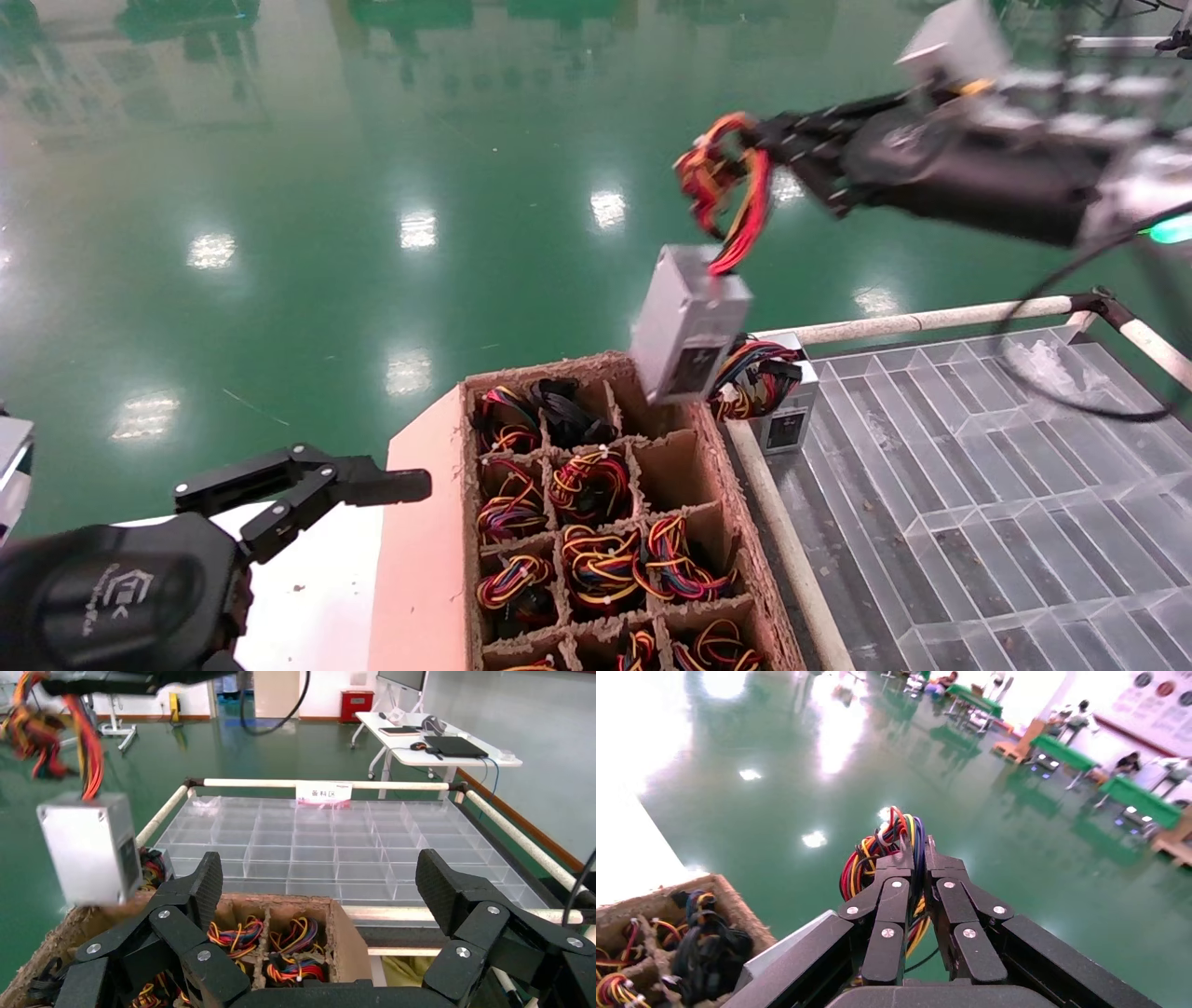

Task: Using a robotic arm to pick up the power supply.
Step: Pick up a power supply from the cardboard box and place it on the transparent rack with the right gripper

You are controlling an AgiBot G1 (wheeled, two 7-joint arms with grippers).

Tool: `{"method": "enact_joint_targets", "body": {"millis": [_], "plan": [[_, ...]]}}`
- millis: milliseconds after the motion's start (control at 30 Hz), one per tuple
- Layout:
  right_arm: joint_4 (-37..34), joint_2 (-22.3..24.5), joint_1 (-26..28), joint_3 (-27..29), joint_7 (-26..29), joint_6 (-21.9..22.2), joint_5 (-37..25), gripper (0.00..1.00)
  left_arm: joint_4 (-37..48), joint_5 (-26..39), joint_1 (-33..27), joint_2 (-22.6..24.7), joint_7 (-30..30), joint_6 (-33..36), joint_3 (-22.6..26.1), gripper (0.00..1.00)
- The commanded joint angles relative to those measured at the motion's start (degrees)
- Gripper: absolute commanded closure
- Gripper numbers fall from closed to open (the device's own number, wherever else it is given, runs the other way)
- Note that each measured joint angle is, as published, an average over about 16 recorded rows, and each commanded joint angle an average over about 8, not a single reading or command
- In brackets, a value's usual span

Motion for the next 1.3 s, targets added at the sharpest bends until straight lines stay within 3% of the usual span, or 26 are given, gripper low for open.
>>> {"method": "enact_joint_targets", "body": {"millis": [33, 333, 567, 733, 1100, 1300], "plan": [[1.84, 2.23, 0.66, 0.15, 1.14, -1.40, 0.16, 1.00, 0.00, 0.00, 0.00, 0.00, 0.00, 0.00, 0.00, 0.00], [14.55, 13.15, -1.82, 0.85, 9.61, -8.80, 1.71, 1.00, 0.00, -0.01, 0.00, -0.01, 0.01, -0.01, 0.02, 0.00], [22.52, 19.75, -7.50, 1.62, 15.73, -8.70, 2.98, 1.00, 0.00, -0.02, -0.01, -0.01, 0.02, -0.01, 0.03, 0.00], [27.64, 22.15, -13.43, 2.44, 19.53, -4.38, 4.05, 1.00, 0.00, -0.03, -0.01, -0.02, 0.02, -0.02, 0.04, 0.00], [40.46, 24.87, -28.63, 5.46, 25.99, 11.46, 7.05, 1.00, 0.00, -0.04, -0.01, -0.02, 0.03, -0.03, 0.06, 0.00], [43.99, 24.98, -33.44, 6.00, 27.57, 16.34, 7.56, 1.00, 0.00, -0.05, -0.02, -0.03, 0.04, -0.03, 0.07, 0.00]]}}
